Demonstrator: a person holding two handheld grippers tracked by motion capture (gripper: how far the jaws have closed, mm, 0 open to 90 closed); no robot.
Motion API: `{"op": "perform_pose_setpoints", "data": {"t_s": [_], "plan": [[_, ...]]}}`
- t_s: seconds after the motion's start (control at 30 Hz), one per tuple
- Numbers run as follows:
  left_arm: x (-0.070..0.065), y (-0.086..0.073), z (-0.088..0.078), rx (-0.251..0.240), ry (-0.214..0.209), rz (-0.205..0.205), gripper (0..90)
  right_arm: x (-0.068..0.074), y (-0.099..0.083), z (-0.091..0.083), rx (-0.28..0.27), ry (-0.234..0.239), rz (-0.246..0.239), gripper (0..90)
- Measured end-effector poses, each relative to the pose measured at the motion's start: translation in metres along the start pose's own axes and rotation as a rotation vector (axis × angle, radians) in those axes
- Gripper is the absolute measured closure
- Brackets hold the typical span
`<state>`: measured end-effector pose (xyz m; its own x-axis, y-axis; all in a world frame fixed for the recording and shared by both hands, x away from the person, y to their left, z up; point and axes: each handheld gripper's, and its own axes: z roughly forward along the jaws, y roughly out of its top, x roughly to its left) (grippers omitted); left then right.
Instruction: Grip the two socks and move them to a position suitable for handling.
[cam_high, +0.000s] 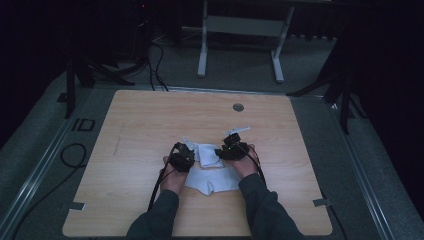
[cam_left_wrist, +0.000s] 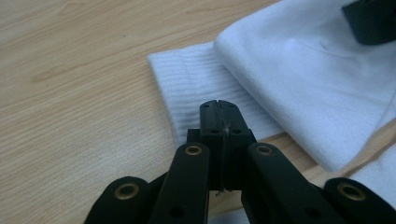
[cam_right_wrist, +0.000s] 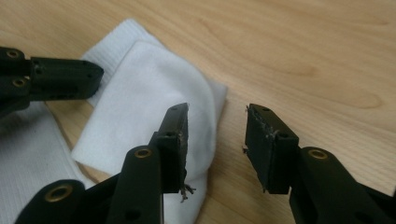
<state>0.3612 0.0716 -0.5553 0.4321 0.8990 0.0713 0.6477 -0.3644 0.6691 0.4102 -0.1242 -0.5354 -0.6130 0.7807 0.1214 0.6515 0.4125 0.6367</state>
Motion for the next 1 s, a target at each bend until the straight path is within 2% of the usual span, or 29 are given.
{"op": "perform_pose_setpoints", "data": {"t_s": [0.1,0.2,0.27,0.4,0.43,0.63,0.67,0.8,0.97,1.0], "plan": [[0.000,0.000,0.000,-0.002,-0.001,-0.002,89.7,0.000,0.000,0.003,0.014,0.019,0.005,63.7],[0.000,-0.001,0.000,-0.008,0.000,-0.004,89.7,0.000,0.001,0.000,0.008,0.045,0.018,82.4],[0.000,-0.001,0.000,-0.014,-0.002,-0.011,89.7,0.002,0.002,-0.005,0.004,0.038,-0.013,88.0],[0.000,-0.001,0.000,-0.013,-0.003,-0.010,89.7,0.003,0.005,-0.015,-0.018,0.039,-0.035,88.4],[0.000,-0.001,0.000,-0.016,-0.002,-0.014,89.7,0.004,0.007,-0.024,-0.039,0.024,-0.048,88.7],[0.000,-0.002,0.000,-0.017,-0.006,-0.017,89.7,0.002,0.010,-0.043,-0.071,-0.009,-0.082,88.7],[0.000,-0.002,0.000,-0.017,-0.008,-0.015,89.7,-0.001,0.008,-0.050,-0.077,-0.036,-0.095,88.6],[0.001,-0.002,0.000,-0.016,-0.012,-0.013,89.7,-0.017,0.001,-0.064,-0.083,-0.074,-0.086,88.6],[0.002,-0.002,0.000,-0.015,-0.012,-0.009,89.6,-0.040,-0.008,-0.074,-0.059,-0.134,-0.069,88.6],[0.002,-0.002,0.000,-0.015,-0.012,-0.009,89.7,-0.040,-0.008,-0.074,-0.059,-0.134,-0.069,88.6]]}}
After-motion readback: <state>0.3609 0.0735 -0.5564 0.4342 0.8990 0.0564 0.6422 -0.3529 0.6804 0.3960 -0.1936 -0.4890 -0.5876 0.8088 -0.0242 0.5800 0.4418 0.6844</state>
